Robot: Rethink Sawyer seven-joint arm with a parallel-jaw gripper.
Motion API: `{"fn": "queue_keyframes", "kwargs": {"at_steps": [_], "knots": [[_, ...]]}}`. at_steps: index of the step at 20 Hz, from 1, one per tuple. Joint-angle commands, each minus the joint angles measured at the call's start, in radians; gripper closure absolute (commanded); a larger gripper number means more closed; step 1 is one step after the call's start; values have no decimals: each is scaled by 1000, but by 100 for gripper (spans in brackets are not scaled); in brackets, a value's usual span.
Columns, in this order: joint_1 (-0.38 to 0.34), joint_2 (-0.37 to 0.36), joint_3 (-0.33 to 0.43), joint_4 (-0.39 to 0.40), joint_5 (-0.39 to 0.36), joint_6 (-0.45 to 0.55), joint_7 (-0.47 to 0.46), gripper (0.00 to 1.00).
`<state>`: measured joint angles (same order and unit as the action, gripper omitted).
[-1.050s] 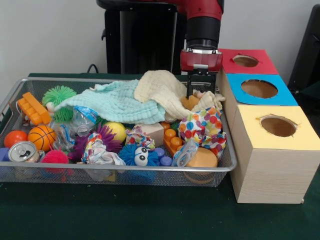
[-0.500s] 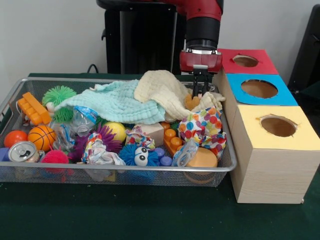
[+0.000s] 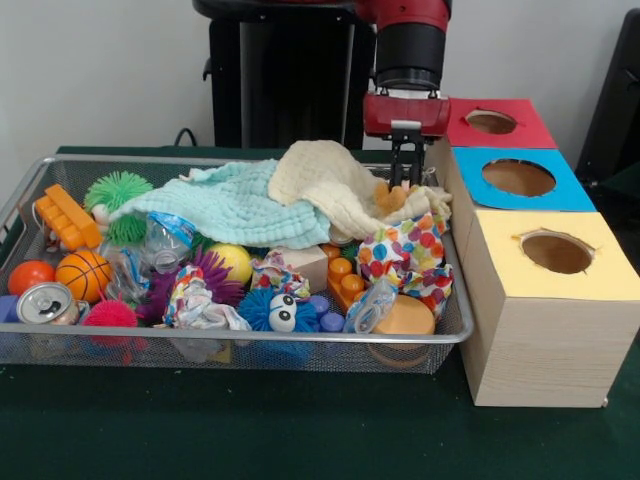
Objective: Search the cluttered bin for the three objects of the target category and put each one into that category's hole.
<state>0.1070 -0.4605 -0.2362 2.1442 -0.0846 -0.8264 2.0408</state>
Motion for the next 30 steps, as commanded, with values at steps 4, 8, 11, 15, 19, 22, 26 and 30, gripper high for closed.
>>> {"fn": "queue_keyframes", "kwargs": {"at_steps": [4, 8, 11, 15, 19, 22, 26, 30], "knots": [[-17, -216, 33, 20, -13, 218, 125, 100], [-25, -266, 30, 26, -29, 270, 124, 100], [-26, -301, 27, 34, -34, 307, 124, 100], [-15, -341, 21, 52, -31, 342, 126, 100], [0, -368, 19, 67, -17, 370, 131, 100], [23, -379, 19, 88, 10, 386, 145, 100], [68, -383, 4, 104, 62, 395, 158, 100], [93, -380, -4, 103, 92, 401, 164, 100]]}}
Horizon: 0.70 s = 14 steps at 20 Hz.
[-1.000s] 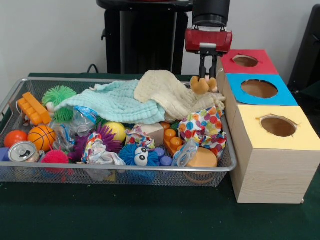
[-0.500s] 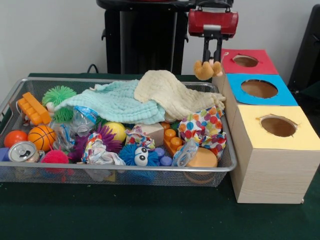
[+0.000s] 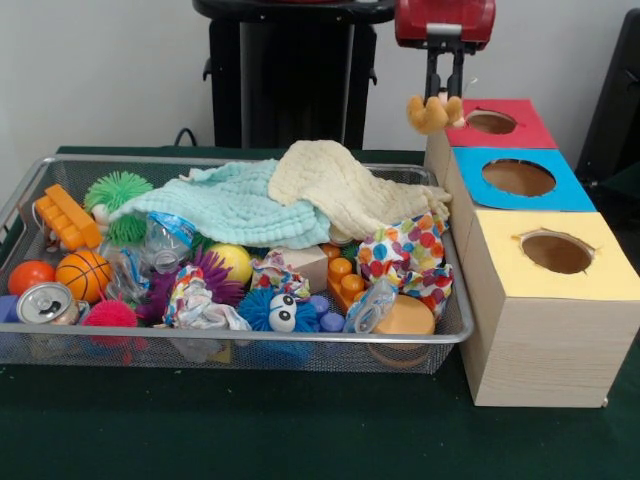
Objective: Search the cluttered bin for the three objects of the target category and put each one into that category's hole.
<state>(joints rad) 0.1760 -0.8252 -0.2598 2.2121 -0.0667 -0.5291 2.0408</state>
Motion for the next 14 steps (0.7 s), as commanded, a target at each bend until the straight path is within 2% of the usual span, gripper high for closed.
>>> {"fn": "queue_keyframes", "kwargs": {"at_steps": [1, 14], "knots": [[31, -10, 18, 36, 80, 99, 168, 100], [90, 74, 8, 45, 151, 17, 197, 100]]}}
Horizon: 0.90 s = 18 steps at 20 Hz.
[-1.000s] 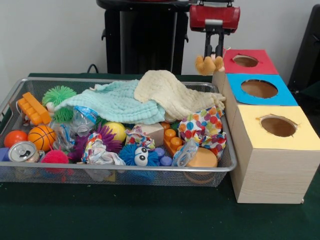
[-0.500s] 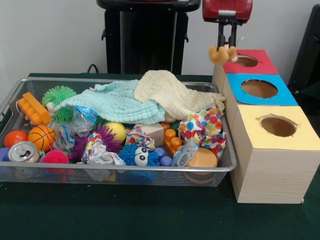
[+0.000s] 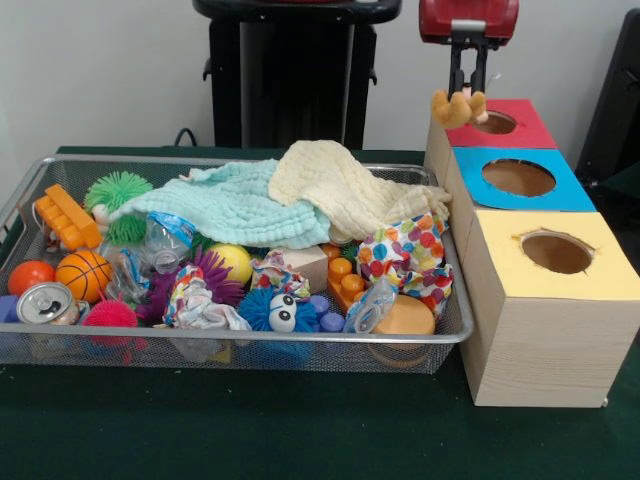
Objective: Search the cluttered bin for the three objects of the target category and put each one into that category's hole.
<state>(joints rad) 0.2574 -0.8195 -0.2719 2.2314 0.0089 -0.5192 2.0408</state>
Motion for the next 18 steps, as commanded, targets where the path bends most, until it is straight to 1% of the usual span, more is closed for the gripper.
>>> {"fn": "queue_keyframes", "kwargs": {"at_steps": [1, 9, 14, 18], "knots": [[14, 75, 20, 25, 82, 1, 199, 100], [64, 139, 22, 26, 160, -42, 222, 100], [114, 150, 16, 42, 226, -48, 233, 100], [141, 134, 18, 67, 247, -42, 241, 100]]}}
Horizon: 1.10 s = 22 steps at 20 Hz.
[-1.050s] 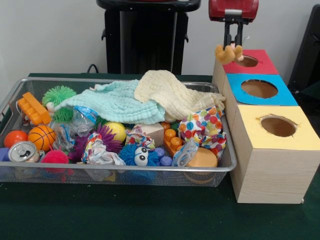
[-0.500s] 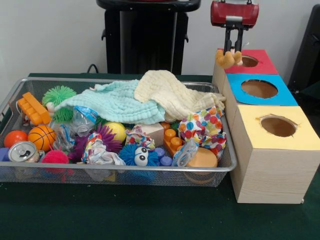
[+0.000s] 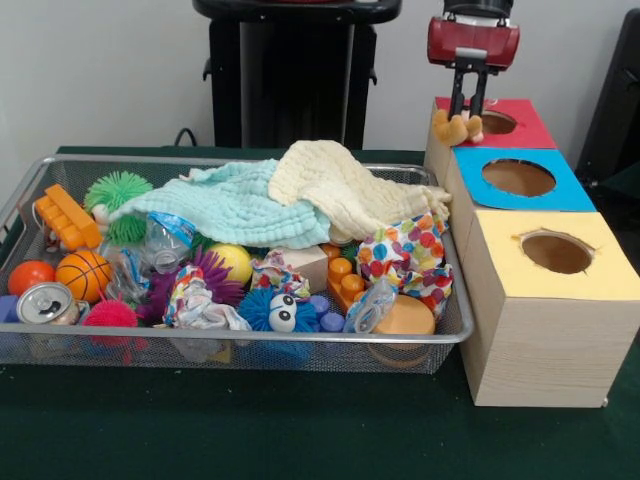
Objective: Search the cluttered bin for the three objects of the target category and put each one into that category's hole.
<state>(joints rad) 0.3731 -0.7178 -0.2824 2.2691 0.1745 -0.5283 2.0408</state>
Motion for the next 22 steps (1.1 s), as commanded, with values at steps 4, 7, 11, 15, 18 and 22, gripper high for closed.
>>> {"fn": "queue_keyframes", "kwargs": {"at_steps": [4, 7, 11, 15, 18, 22], "knots": [[38, 17, 28, 45, 92, -23, 248, 100], [66, 12, 24, 63, 120, -18, 259, 100], [93, 9, 27, 78, 154, -13, 270, 100], [99, 17, 34, 81, 169, -20, 278, 100], [101, 19, 38, 83, 177, -21, 283, 100], [116, 17, 46, 90, 199, -15, 291, 100]]}}
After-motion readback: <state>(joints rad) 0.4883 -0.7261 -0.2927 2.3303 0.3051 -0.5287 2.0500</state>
